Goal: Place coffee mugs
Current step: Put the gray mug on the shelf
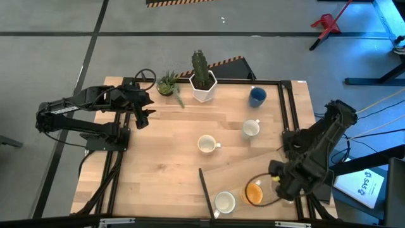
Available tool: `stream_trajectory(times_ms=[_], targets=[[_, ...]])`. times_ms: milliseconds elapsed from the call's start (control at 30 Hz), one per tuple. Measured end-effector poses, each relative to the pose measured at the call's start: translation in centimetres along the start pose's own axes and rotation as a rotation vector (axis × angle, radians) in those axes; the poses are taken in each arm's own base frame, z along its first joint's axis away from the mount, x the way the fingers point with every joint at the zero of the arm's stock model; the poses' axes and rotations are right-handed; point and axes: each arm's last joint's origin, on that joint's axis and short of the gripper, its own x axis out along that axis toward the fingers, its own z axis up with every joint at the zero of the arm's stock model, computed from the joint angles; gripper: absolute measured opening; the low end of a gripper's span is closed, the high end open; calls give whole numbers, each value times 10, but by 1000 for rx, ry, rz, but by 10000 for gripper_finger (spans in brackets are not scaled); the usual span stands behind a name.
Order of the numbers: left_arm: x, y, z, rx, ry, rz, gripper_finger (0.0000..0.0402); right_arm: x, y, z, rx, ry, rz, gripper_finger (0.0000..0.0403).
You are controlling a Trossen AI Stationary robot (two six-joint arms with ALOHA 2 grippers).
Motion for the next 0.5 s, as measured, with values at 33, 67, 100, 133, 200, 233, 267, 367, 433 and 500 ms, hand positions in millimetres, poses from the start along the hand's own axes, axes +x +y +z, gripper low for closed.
stream_trajectory(times_ms=[33, 67, 100, 133, 200, 233, 267, 367, 433, 500], targets=[[0, 0, 0, 0, 0, 0, 179, 3, 1, -3, -15, -1, 3, 0], [0, 0, 0, 0, 0, 0, 179, 7, 1, -5, -24, 7, 6, 0], [0, 0, 0, 1, 0, 0, 179, 9, 0, -7, -30, 23, 8, 0], [0, 0, 0, 1, 0, 0, 179, 12, -2, -9, -34, 37, 10, 0], [0, 0, 0, 0, 0, 0, 179, 18, -6, -10, -34, 35, 34, 0], [0, 0, 0, 0, 0, 0, 179, 20, -7, -10, -28, 29, 52, 0], [0, 0, 0, 1, 1, 0, 179, 22, -8, -10, -21, 26, 63, 0], [0, 0, 0, 1, 1, 0, 179, 25, -16, -11, -26, -5, 67, 0], [0, 0, 0, 0, 2, 0, 179, 25, -15, -10, -27, -29, 84, 0], [0, 0, 0, 1, 2, 0, 179, 26, -16, -11, -29, -17, 75, 0]])
